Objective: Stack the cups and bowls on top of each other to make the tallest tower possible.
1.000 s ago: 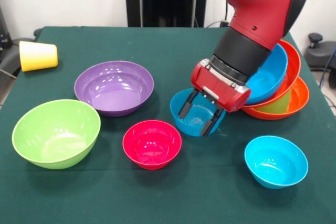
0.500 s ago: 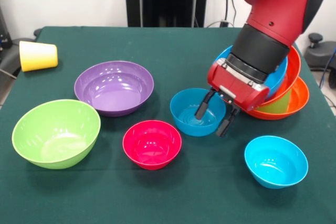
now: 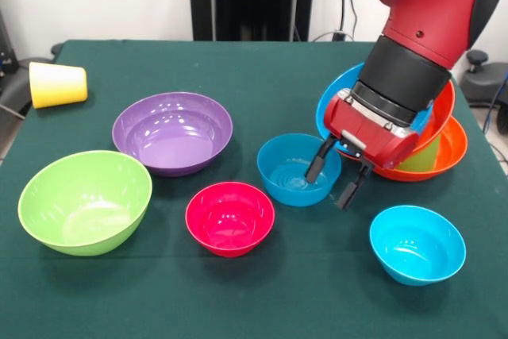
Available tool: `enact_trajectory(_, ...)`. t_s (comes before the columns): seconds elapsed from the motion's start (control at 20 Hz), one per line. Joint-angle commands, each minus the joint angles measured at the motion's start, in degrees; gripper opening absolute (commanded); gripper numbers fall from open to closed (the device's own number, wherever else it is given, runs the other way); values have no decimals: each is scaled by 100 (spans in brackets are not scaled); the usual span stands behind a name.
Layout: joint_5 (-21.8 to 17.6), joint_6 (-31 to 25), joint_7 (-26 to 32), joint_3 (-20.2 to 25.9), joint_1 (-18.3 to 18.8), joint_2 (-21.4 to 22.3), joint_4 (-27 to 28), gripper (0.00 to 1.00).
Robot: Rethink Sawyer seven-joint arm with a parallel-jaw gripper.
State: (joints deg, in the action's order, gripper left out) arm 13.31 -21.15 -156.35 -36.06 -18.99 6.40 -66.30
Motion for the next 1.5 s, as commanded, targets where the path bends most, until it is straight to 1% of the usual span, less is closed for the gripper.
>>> enact_trajectory(0.05,158,286,-816,583,134,-389,-214,100)
enact_trajectory(0.3,116,574,-730,651,178,-436,-337,100)
enact_trajectory(0.65,196,749,-789,526,152,-676,-207,100)
enact_trajectory(1.1,271,694,-791,413,64,-702,-204,100)
enact_trajectory(1.5,254,687,-670,458,118,-624,-236,100)
